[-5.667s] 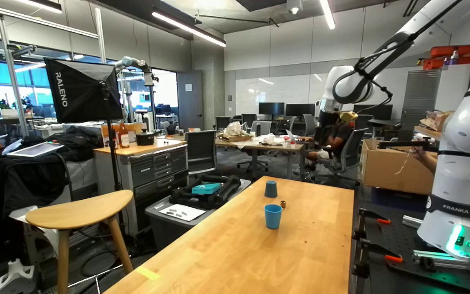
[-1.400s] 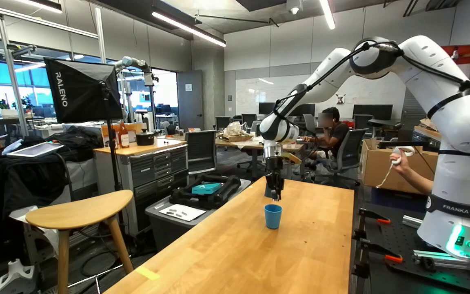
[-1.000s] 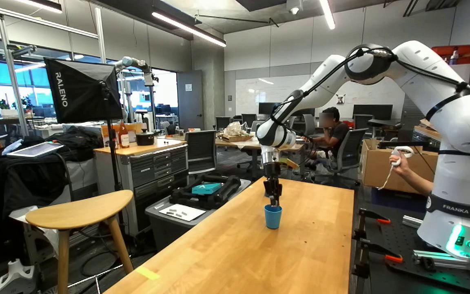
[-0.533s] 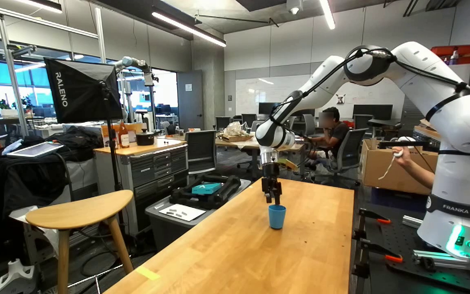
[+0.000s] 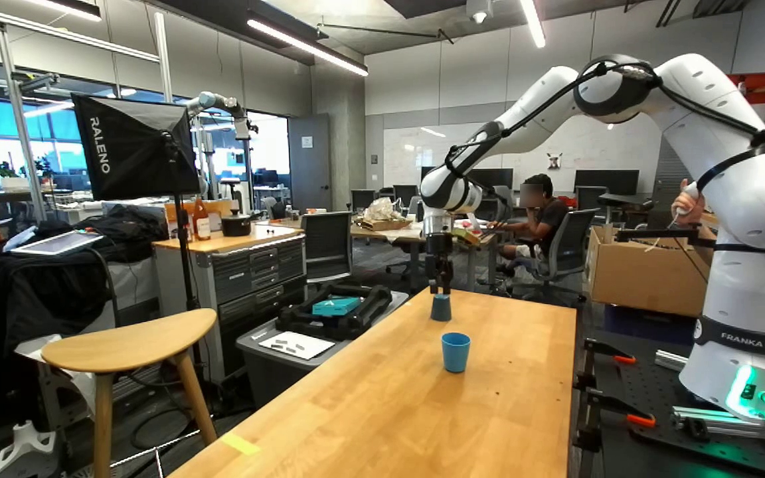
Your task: Put the silver object inside the light blue cup
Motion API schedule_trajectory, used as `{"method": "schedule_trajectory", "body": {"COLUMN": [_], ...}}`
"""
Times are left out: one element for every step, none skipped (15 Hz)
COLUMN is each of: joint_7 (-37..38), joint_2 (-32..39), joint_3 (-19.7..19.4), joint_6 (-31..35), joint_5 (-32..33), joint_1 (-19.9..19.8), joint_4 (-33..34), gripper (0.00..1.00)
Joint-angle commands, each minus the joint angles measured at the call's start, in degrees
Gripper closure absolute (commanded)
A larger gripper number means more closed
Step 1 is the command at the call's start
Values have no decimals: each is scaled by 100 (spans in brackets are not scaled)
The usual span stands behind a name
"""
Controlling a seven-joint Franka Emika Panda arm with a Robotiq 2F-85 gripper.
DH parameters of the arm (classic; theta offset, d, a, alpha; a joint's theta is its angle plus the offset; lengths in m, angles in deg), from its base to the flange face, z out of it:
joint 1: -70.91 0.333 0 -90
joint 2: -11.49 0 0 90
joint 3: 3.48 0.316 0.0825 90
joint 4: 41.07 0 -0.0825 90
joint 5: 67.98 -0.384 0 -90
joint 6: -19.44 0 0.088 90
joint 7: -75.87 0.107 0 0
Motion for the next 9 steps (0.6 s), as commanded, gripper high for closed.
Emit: {"method": "schedule_trajectory", "body": {"joint_7": [-248,-252,-297,-321,-330,-337,-233,-244,-251], "joint_2": [-1135,-1386,-1606,-1826,-2036,-2175,-1664,-1842,-1969], "joint_3": [-289,-343,-383,-415,-453,-492,-475,-517,-542], "joint_6": [338,412,494,524,562,566,373,378,378], "joint_5": [672,838,945,1016,1046,1021,911,918,919], "joint_1": [113,120,97,85,75,60,100,107,114], "joint_4": [-784,-937,-1070,-1193,-1310,-1359,-919,-1024,-1104], "gripper": [0,0,0,0,0,0,0,0,0]}}
